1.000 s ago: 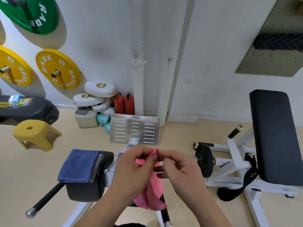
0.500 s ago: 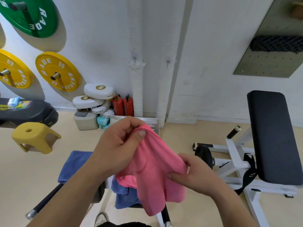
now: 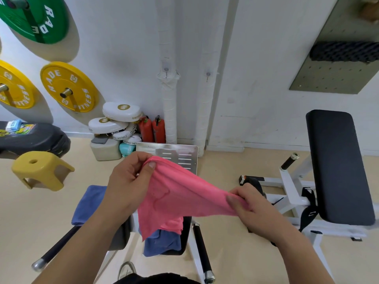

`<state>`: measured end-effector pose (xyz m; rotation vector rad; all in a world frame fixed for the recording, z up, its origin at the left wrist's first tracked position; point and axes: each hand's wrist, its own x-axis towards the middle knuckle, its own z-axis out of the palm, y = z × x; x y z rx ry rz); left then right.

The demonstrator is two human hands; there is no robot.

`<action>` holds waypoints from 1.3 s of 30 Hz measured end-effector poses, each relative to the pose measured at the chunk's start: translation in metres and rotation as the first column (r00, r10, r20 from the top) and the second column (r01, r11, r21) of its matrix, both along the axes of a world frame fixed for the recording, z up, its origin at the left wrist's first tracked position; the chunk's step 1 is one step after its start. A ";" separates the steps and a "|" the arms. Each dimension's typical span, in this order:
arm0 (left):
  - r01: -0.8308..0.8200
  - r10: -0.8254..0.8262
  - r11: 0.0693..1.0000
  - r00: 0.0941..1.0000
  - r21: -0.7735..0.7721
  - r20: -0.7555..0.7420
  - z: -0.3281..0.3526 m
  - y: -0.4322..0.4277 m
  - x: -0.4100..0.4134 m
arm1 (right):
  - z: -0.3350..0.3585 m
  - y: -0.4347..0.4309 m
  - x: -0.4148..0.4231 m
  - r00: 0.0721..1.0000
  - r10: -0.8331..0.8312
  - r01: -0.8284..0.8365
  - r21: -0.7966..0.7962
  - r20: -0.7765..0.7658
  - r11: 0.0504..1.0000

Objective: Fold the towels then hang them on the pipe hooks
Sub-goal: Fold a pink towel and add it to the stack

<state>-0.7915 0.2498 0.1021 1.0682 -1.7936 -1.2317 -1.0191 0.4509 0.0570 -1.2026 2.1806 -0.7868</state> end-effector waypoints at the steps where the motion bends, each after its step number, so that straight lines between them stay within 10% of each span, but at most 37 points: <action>1: -0.014 0.014 1.000 1.000 0.006 -0.010 -0.001 -0.001 0.001 | -0.002 0.001 0.000 0.999 0.017 -0.017 0.001 -0.032 1.000; 7: -0.016 0.017 1.000 0.999 0.012 -0.045 -0.002 -0.004 0.005 | -0.002 0.001 -0.011 0.981 -0.124 0.108 -0.112 -0.148 0.988; 16: -0.045 0.044 0.999 0.995 -0.017 -0.085 -0.001 -0.016 0.013 | 0.031 0.005 -0.022 0.948 -0.252 0.294 -0.233 0.194 0.927; 26: -0.006 0.007 0.997 1.000 0.072 -0.009 -0.017 -0.020 0.013 | 0.005 -0.016 -0.017 0.544 -0.347 0.679 -0.157 0.764 0.717; 39: -0.026 0.025 0.994 1.000 0.108 0.010 0.021 -0.037 0.075 | 0.056 -0.070 -0.023 0.900 -0.195 0.389 -0.518 0.390 0.762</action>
